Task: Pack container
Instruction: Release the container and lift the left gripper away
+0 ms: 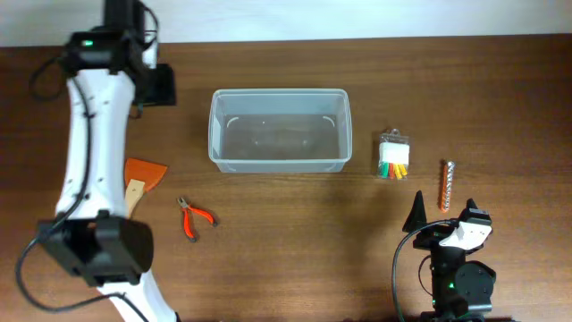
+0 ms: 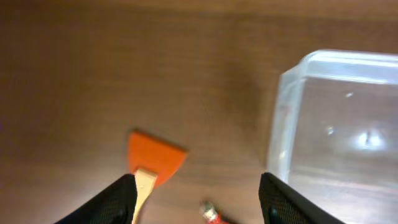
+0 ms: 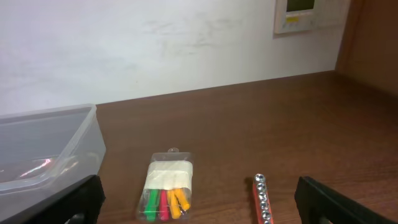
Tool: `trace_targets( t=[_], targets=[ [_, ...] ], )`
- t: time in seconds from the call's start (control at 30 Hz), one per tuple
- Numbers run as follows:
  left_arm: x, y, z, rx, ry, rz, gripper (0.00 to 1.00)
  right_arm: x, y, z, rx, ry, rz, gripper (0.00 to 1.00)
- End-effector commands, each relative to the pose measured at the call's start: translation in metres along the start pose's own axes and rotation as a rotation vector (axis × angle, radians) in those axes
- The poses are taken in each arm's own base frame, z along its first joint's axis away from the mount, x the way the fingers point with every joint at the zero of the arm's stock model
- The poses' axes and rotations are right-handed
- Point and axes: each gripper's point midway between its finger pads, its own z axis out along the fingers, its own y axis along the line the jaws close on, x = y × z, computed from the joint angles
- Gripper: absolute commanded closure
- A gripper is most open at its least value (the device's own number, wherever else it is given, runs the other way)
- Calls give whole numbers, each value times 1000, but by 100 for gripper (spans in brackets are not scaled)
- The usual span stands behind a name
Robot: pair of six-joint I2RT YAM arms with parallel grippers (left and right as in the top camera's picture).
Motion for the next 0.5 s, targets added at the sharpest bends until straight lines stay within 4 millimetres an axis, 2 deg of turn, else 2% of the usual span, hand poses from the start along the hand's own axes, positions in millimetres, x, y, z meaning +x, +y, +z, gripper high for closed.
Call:
trace_targets(
  t=[0.0, 0.17, 0.27, 0.37, 0.47],
  targets=[
    [6, 30, -48, -50, -59, -10, 34, 3, -1, 0, 3, 3, -3, 1],
    [32, 36, -50, -62, 40, -1, 35, 3, -1, 0, 3, 3, -3, 1],
    [39, 37, -53, -67, 53, 2, 35, 3, -1, 0, 3, 3, -3, 1],
    [50, 39, -65, -72, 46, 0, 34, 3, -1, 0, 3, 3, -3, 2],
    [70, 41, -86, -71, 9, -4, 34, 3, -1, 0, 3, 3, -3, 1]
  ],
)
